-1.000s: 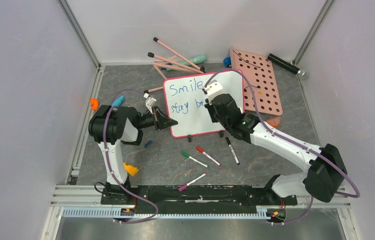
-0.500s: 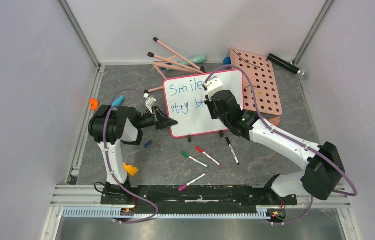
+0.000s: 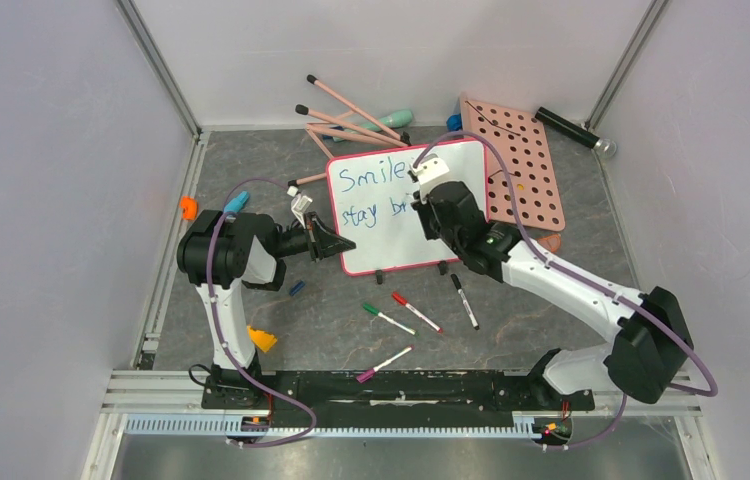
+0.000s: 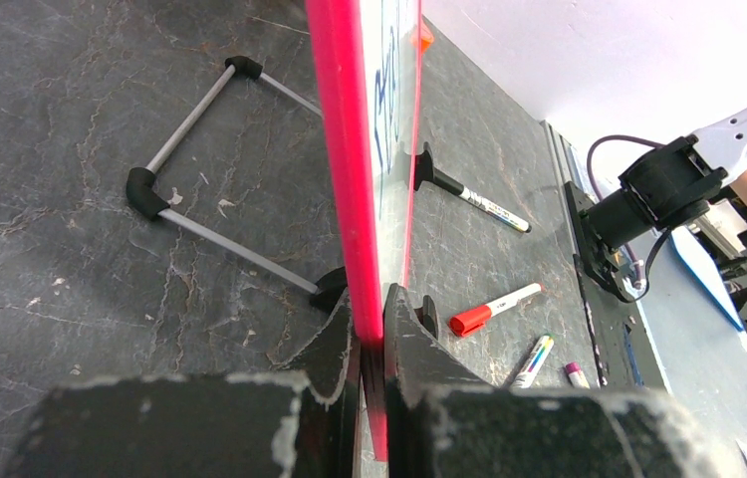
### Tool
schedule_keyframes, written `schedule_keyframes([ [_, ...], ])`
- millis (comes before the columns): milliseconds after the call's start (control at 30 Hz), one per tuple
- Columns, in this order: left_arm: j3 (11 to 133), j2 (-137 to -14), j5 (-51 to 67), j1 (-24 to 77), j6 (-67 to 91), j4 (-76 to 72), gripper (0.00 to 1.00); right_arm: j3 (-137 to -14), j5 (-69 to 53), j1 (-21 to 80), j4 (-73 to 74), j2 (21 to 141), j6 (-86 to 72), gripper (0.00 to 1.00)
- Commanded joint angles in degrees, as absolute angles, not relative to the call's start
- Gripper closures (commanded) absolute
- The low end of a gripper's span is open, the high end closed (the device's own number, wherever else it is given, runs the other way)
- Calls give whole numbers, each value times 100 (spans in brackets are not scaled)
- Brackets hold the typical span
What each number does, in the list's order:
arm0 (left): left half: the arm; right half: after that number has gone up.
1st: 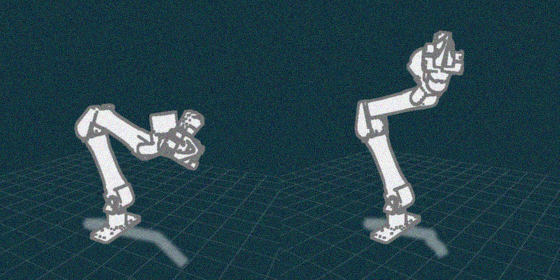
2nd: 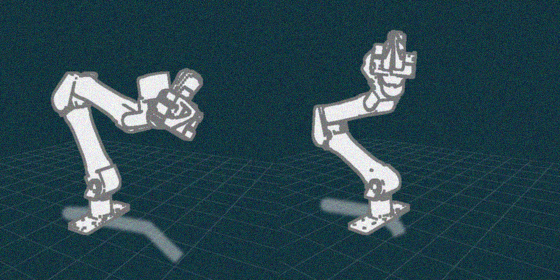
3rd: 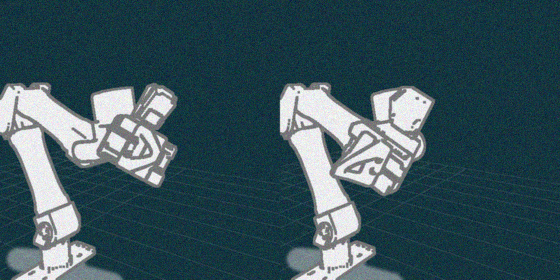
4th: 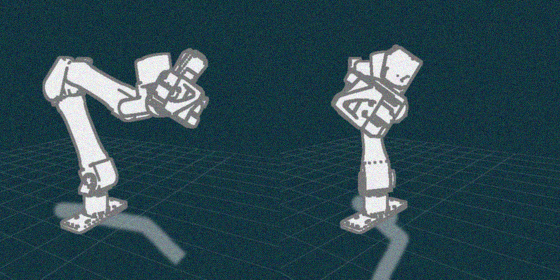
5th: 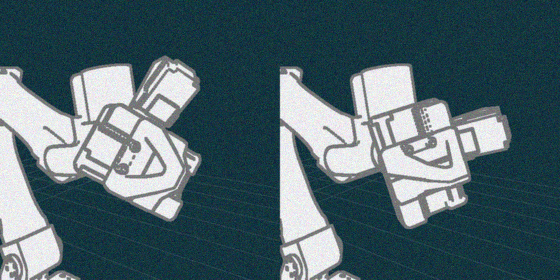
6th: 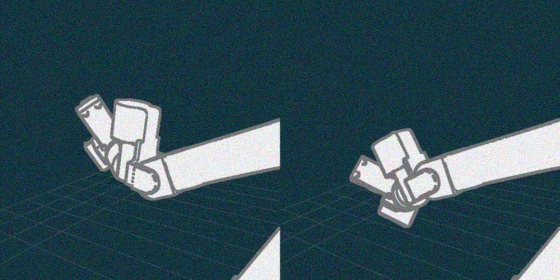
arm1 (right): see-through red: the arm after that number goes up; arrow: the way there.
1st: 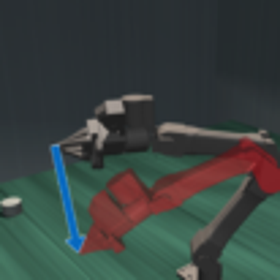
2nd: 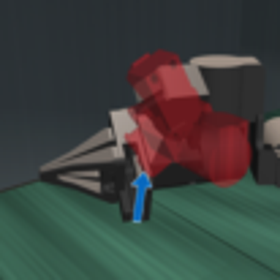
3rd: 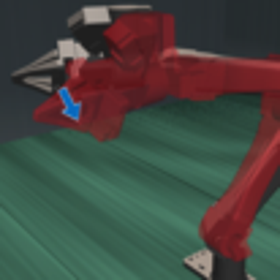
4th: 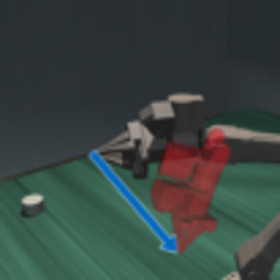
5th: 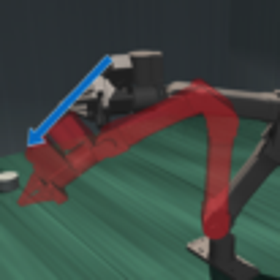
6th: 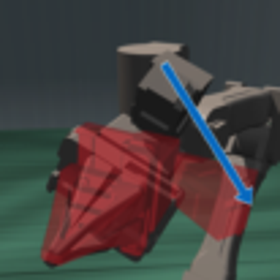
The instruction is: Write a sentence on the whiteboard
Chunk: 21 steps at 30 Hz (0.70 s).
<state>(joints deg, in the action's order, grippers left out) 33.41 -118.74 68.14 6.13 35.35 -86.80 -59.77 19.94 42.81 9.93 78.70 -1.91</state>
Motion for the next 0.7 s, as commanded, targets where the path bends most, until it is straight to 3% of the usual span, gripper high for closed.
schedule_keyframes([
  [0, 3327, -12195, 6495, 554, 2105, -8921, 97, -5820, 1761, 4236, 776, 7428, -207, 100],
  [667, 3326, -12191, 6497, 560, 2103, -8921, 97, -5895, 1808, 4226, 787, 7795, -149, 100],
])
